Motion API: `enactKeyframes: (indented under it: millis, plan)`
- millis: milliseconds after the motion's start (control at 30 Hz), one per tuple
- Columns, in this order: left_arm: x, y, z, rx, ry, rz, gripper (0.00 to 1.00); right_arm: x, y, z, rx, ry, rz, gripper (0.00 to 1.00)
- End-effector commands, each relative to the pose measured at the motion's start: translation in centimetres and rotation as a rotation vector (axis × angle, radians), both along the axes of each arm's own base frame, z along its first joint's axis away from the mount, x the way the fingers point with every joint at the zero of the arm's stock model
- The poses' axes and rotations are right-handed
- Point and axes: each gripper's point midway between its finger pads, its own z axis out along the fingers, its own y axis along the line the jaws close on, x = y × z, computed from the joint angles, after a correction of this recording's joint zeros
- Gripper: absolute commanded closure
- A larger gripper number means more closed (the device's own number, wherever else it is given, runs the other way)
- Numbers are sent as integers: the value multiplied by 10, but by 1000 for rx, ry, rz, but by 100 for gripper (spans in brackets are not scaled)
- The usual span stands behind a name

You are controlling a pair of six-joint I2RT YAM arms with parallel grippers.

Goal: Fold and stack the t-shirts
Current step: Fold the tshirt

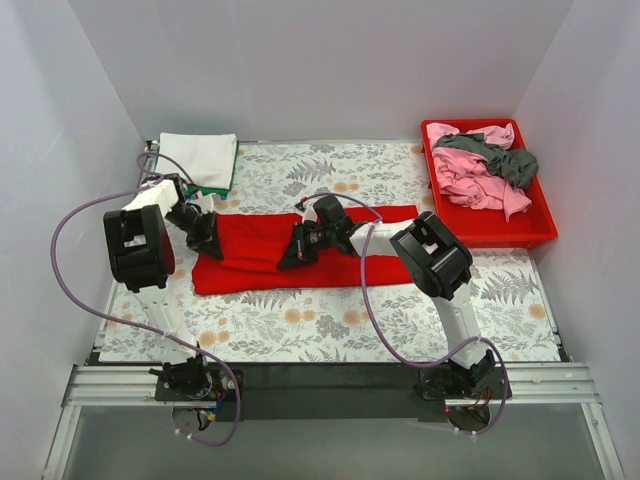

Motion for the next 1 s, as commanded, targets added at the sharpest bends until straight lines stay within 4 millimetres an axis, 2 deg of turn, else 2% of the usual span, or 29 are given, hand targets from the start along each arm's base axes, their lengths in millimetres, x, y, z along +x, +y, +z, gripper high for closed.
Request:
enactKeyframes:
  millis: [0, 33, 67, 133, 167, 200, 267, 300, 367, 400, 433, 500, 567, 600, 633, 867, 967]
  plan:
    - [5, 11, 20, 56, -114, 1, 100, -7, 1, 13, 27, -33, 39, 99]
    - [5, 11, 19, 61, -116, 2, 100, -8, 2, 12, 26, -35, 43, 97]
    - [5, 12, 19, 65, -120, 2, 94, -9, 2, 10, 23, -35, 45, 86]
    - [7, 13, 21, 65, -129, 8, 83, -7, 1, 11, 23, -48, 50, 77]
    - [10, 12, 26, 55, -155, 12, 80, -6, 2, 15, 31, -61, 54, 68]
    - [11, 11, 31, 46, -175, 13, 77, -4, 0, 20, 33, -90, 61, 63]
    - [16, 11, 46, 37, -241, 14, 76, 3, -4, 31, 52, -139, 73, 50]
    - [18, 8, 53, 18, -270, 10, 76, 5, -6, 44, 66, -159, 87, 49]
    - [21, 5, 64, 8, -326, 11, 76, 12, -13, 55, 87, -230, 112, 51]
    - [22, -2, 70, -36, -350, 10, 76, 13, -15, 70, 107, -268, 129, 52]
    - [23, -6, 74, -49, -378, 5, 76, 19, -20, 75, 112, -354, 148, 54]
    - [25, -11, 74, -48, -385, 24, 76, 31, -27, 85, 81, -447, 133, 66]
    - [28, -18, 72, -55, -400, 30, 77, 42, -24, 101, 83, -552, 149, 79]
    - [30, -21, 72, -67, -390, 56, 78, 43, -23, 98, 67, -542, 155, 81]
    - [34, -23, 73, -81, -406, 65, 79, 46, -16, 109, 87, -562, 160, 82]
    - [42, -32, 50, -109, -371, 125, 82, 26, 24, 105, 178, -443, 224, 85]
    - [46, -32, 37, -95, -348, 142, 82, 19, 36, 79, 170, -369, 252, 86]
